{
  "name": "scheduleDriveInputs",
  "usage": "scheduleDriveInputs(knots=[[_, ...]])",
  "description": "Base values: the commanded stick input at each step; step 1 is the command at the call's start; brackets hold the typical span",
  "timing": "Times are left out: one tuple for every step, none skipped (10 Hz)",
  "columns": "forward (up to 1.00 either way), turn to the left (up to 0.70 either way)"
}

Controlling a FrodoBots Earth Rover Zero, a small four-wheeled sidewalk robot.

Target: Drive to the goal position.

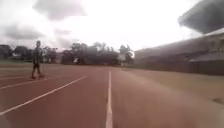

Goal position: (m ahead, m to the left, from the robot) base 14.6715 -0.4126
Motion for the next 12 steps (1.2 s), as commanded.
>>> scheduleDriveInputs(knots=[[0.85, 0.00], [0.85, 0.00], [0.85, 0.00], [0.85, 0.00], [0.85, 0.00], [0.85, 0.00], [0.85, 0.00], [0.85, 0.00], [0.85, 0.00], [0.85, 0.00], [0.85, 0.00], [0.85, 0.00]])
